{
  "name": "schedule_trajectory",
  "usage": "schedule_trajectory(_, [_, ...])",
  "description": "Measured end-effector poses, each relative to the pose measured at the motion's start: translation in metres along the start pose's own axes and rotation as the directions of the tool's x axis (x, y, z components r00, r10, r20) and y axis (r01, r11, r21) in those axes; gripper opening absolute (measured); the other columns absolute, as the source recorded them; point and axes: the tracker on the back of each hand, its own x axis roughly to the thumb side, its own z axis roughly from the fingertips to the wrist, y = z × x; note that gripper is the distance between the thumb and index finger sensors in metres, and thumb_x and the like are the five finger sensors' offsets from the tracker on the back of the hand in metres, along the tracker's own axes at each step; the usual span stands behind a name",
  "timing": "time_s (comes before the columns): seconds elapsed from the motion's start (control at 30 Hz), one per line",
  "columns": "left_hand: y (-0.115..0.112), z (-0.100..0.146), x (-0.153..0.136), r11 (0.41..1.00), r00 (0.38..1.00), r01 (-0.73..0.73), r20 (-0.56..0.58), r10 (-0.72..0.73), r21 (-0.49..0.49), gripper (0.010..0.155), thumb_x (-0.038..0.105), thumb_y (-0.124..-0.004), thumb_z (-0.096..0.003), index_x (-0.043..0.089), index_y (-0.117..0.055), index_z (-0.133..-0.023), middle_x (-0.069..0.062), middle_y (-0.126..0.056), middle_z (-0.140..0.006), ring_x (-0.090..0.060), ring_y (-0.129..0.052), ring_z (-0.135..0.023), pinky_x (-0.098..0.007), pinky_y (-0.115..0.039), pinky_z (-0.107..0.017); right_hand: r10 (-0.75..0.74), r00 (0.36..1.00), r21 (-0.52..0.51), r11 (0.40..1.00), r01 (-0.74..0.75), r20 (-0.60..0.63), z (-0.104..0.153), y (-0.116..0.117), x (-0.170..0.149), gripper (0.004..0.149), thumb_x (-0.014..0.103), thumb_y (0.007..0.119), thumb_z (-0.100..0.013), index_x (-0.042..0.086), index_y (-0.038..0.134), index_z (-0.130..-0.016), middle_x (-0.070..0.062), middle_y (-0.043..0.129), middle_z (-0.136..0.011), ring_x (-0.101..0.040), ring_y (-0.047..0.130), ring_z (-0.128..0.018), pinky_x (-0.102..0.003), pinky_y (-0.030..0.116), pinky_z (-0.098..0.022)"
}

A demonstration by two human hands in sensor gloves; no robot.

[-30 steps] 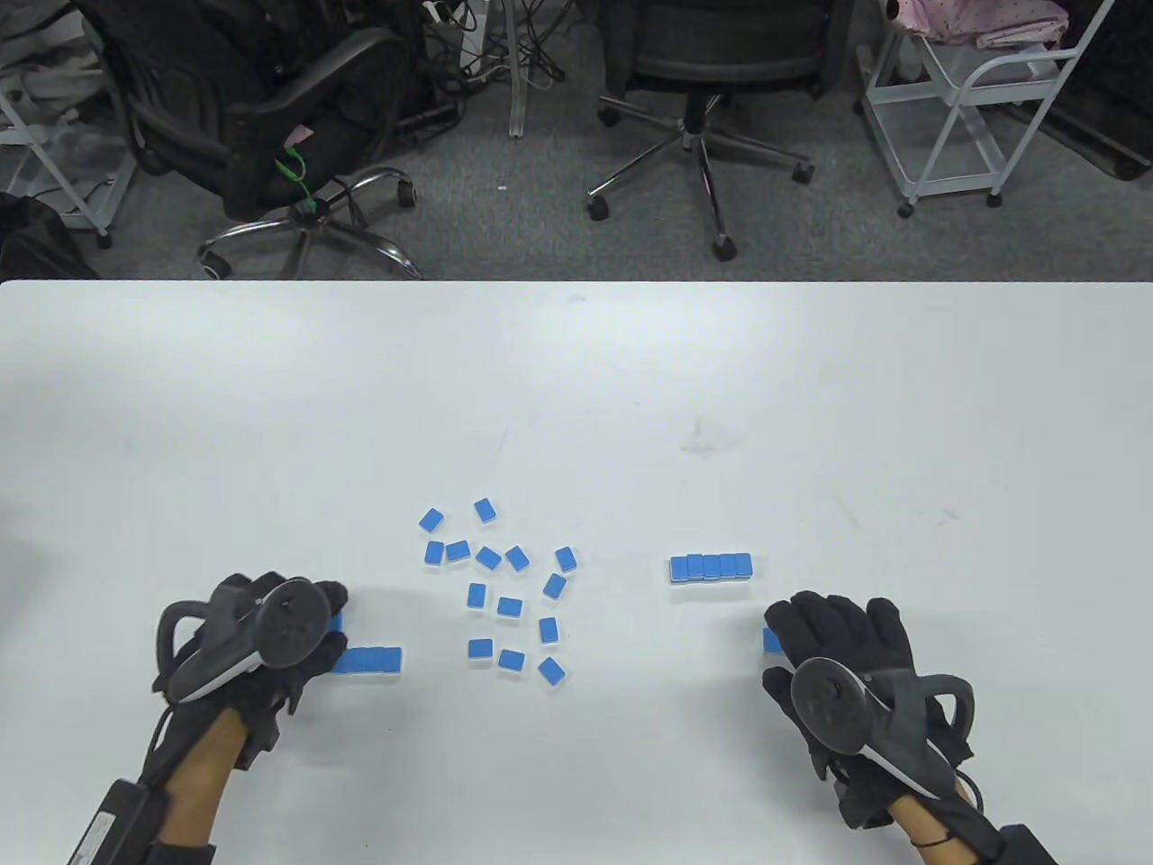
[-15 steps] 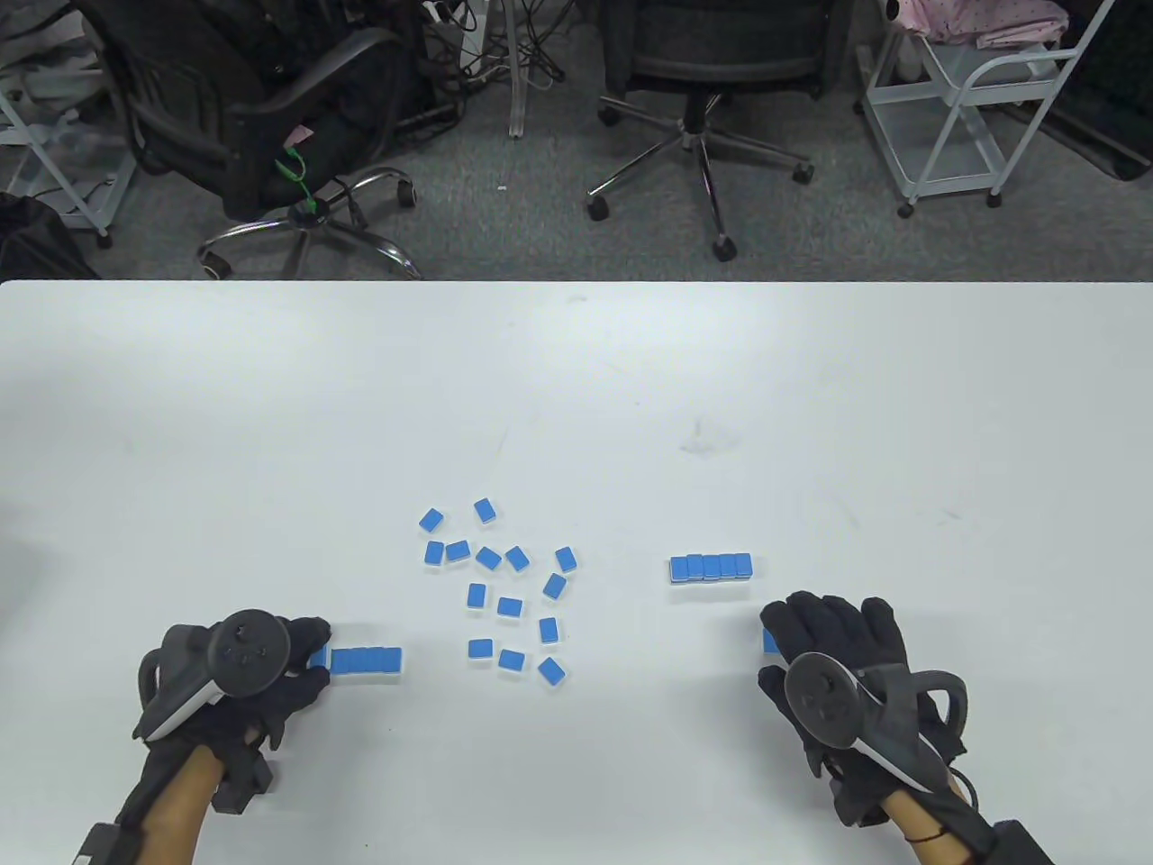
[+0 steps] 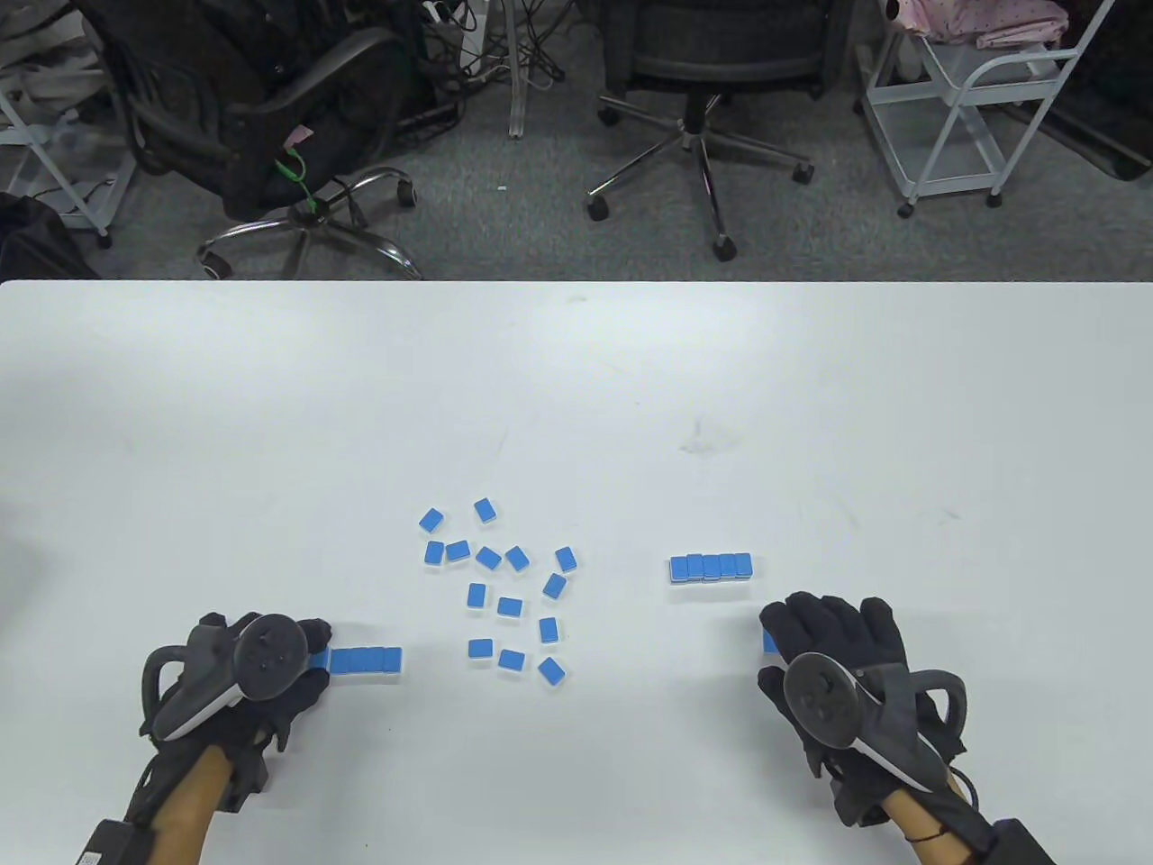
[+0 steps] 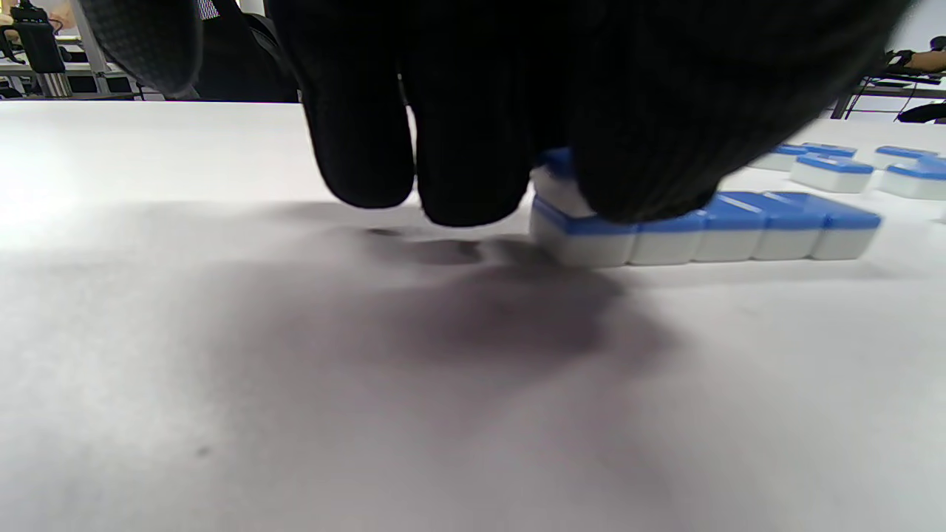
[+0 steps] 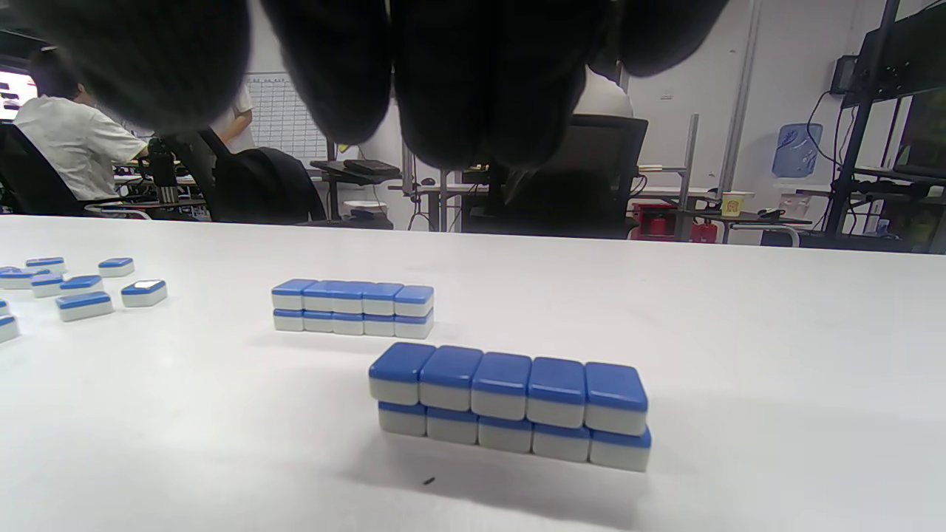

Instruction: Build mahjong tile wall

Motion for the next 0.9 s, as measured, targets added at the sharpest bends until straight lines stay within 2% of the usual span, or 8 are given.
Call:
schedule_trajectory(0.4, [-0.0015,0.0035,-0.0015,1.0,1.0,-0.019,0.008,0.019,-0.001,0.064,0.05,-0.09,-0.0415,0.035,-0.072,-0.1,0.01,-0.089,-0.091,-0.024,-0.084,-0.095,-0.074,-0.05,-0.077,0.001,1.0,0.008,1.0,-0.001,-0.002,0.0017,0.0011,0.0006,0.064,0.054,0.073,-0.035,0.031,0.065,-0.094,-0.003,0.071,-0.105,-0.033,0.07,-0.097,-0.063,0.044,-0.076])
schedule_trajectory(0.73, [0.0049,0.0087,-0.0061,0.999,0.999,-0.039,0.007,0.039,0.025,0.066,0.049,-0.092,-0.0406,0.034,-0.071,-0.102,0.01,-0.092,-0.088,-0.023,-0.087,-0.091,-0.073,-0.053,-0.076,0.001,1.0,0.006,1.0,-0.001,-0.003,0.0035,0.0013,-0.0001,0.064,0.054,0.073,-0.035,0.031,0.065,-0.094,-0.003,0.071,-0.105,-0.033,0.07,-0.097,-0.063,0.044,-0.076])
schedule_trajectory(0.8, [0.0077,0.0098,-0.0073,0.999,1.0,-0.015,0.001,0.015,0.041,0.068,0.048,-0.092,-0.0411,0.037,-0.068,-0.104,0.01,-0.091,-0.088,-0.023,-0.087,-0.092,-0.073,-0.053,-0.076,0.002,1.0,0.005,1.0,-0.002,-0.003,0.0035,0.0012,-0.0004,0.064,0.054,0.073,-0.035,0.031,0.065,-0.094,-0.003,0.071,-0.105,-0.033,0.07,-0.097,-0.063,0.045,-0.076])
schedule_trajectory(0.9, [0.0044,0.0076,-0.0065,0.999,0.999,0.045,0.0,-0.045,0.004,0.072,0.049,-0.092,-0.0413,0.047,-0.061,-0.106,0.01,-0.087,-0.095,-0.025,-0.085,-0.094,-0.074,-0.054,-0.076,0.005,1.0,0.008,1.0,-0.005,0.002,0.0026,0.0018,0.0007,0.064,0.054,0.073,-0.035,0.031,0.065,-0.094,-0.003,0.071,-0.105,-0.033,0.07,-0.097,-0.063,0.045,-0.076])
